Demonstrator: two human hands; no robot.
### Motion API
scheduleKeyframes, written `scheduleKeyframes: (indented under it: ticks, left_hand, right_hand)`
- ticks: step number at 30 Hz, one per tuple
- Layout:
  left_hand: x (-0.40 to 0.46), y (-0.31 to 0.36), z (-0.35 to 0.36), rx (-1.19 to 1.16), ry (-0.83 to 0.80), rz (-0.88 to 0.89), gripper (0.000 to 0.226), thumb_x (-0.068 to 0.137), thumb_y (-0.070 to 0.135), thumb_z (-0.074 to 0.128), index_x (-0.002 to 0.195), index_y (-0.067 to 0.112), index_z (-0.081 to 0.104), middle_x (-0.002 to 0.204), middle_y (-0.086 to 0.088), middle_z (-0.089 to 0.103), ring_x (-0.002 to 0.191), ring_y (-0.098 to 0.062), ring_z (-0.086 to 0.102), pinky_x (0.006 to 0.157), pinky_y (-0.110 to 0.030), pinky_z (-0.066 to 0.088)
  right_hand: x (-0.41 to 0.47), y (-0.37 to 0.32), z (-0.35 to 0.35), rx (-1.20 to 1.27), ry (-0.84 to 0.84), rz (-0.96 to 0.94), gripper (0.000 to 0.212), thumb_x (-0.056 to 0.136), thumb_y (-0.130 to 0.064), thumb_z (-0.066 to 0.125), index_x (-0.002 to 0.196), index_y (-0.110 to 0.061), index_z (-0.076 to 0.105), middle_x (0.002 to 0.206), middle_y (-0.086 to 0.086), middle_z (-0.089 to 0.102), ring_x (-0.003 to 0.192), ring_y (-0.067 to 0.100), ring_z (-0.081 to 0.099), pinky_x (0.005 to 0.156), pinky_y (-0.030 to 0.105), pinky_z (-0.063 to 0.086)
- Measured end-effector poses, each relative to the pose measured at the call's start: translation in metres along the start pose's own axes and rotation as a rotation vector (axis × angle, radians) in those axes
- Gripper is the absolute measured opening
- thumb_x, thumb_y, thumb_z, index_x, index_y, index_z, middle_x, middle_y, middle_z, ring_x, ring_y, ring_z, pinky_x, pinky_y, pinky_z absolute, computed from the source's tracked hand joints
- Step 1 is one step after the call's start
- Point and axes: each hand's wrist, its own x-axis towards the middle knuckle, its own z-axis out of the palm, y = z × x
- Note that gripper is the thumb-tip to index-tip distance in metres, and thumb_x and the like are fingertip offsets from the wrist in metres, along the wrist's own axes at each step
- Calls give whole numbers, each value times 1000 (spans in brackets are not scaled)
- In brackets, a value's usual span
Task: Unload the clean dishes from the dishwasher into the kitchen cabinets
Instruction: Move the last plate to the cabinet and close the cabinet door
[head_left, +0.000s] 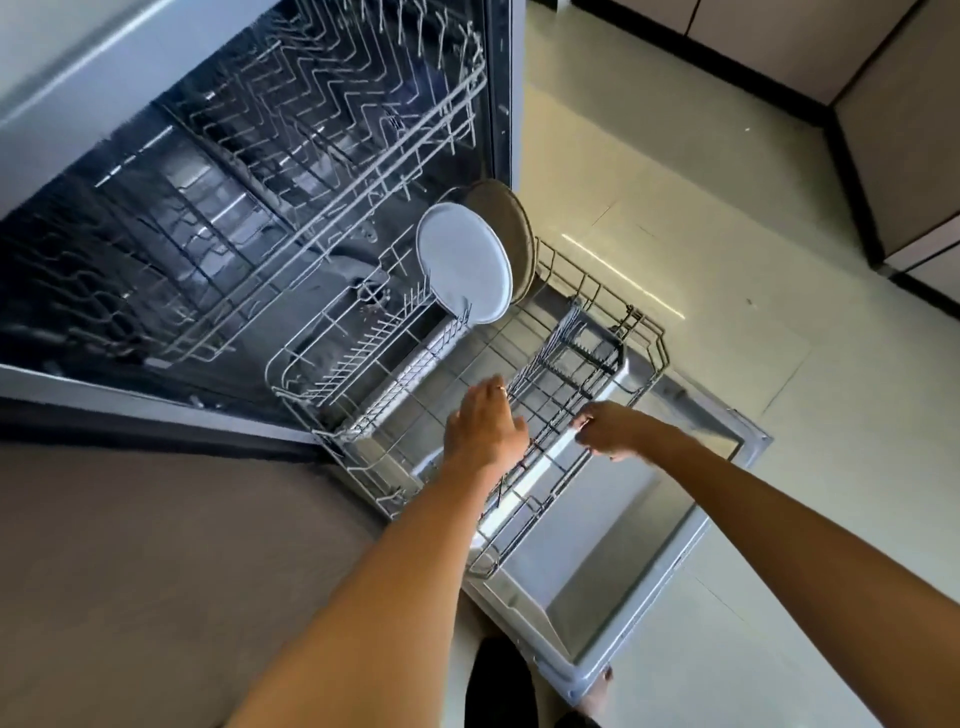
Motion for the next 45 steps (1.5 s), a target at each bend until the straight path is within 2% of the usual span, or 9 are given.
scheduleKeyframes:
  ticks: [8,14,18,25,31,34,37,40,45]
  left_hand:
    - [83,2,-57,-54,67,18,64,94,21,50,149,10,20,152,-10,29,139,-27,31,111,-43,31]
    - [143,21,-90,-338,120,-132,63,92,14,50,148,6,22,145,-21,38,130,-35,42,105,-39,38]
    - [187,27,-98,-230,147,-20,61,93,15,45,149,30,24,131,-20,51,119,-36,51,95,-37,43]
    - [253,31,-58,-39,150,54,56,97,25,44,148,38,24,137,-14,51,117,-37,53,94,-42,45]
    - [267,47,-41,130,288,-7,32,98,25,45,127,13,51,128,-16,55,118,-36,52,90,-42,46]
    - [253,49,-37,186,408,-26,24,94,14,53,117,6,57,119,-15,60,110,-33,59,82,-39,50]
    - [239,48,-50,123,458,-86,24,91,13,55,114,5,58,115,-16,62,105,-33,62,74,-36,49]
    - [218,56,-57,79,492,-91,22,92,14,53,111,3,58,111,-17,62,100,-33,62,66,-31,41]
    - [172,90,-82,12,540,-74,20,94,13,51,110,4,59,109,-16,64,96,-29,63,64,-25,38]
  right_hand:
    - [51,-32,-68,33,182,-10,34,98,-9,45,130,0,51,138,20,50,120,33,54,93,36,49]
    - [92,-56,-98,9,208,-46,33,96,-16,49,126,-3,55,129,17,57,117,28,56,102,38,44]
    - [132,-65,-108,25,280,-73,22,94,-13,47,110,-4,60,108,13,62,91,21,59,75,27,44]
    - [209,-53,-105,371,367,-120,60,95,-22,52,146,-4,26,140,19,47,123,32,51,105,42,42]
    - [240,-48,-104,437,363,-214,20,92,-20,54,110,-12,61,99,4,62,90,18,55,72,27,45]
    - [241,-51,-101,417,442,-265,14,88,-14,56,100,-8,60,88,6,64,83,23,59,71,34,49]
    - [224,-59,-108,331,529,-371,4,88,-8,52,89,-11,56,76,-1,54,69,14,49,56,22,36]
    - [200,-59,-113,269,562,-448,25,91,-9,50,71,-22,43,68,-11,45,62,0,40,51,10,30]
    - [142,-56,-122,217,504,-558,5,93,-7,50,89,-10,52,80,-2,55,70,12,49,56,7,36]
